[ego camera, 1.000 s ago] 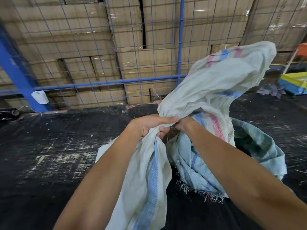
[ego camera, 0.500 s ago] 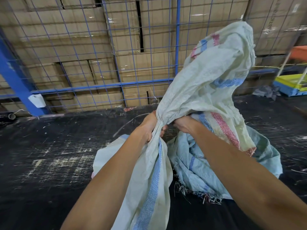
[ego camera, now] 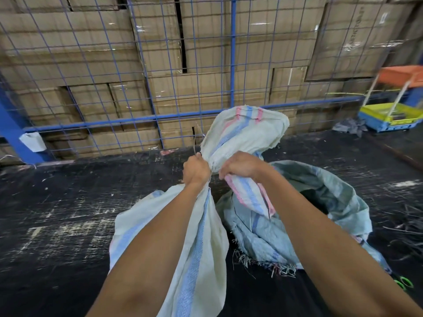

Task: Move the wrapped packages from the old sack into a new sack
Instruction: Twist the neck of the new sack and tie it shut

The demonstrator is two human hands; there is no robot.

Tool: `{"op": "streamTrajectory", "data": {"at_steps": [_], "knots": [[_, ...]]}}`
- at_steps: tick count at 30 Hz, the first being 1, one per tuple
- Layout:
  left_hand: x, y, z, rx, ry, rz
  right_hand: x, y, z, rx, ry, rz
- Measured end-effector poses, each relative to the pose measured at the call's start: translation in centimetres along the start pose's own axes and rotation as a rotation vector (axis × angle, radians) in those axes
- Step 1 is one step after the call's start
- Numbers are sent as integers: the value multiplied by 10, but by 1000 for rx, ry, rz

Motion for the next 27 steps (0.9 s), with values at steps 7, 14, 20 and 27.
{"op": "streamTrajectory", "data": {"at_steps": [7, 14, 20, 27], "knots": [[6, 16, 8, -17, 18, 157, -6, 7, -55, 36, -131, 33], [14, 69, 23, -88, 63, 504, -32, -22, -72, 58, -404, 130], [20, 76, 26, -127, -27, 619, -70, -42, -63, 67, -202, 79], [16, 66, 11, -63, 257, 363, -82, -56, -52, 161, -295, -37]]}}
Point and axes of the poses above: each hand's wrist, its own y-axis away from the middle knuckle, its own z-axis out of the palm, x = y × z, the point moved 4 cm from there along -y, towards the middle knuckle, and after that the axes turned 15 degrees about y, right-handed, at the moved point
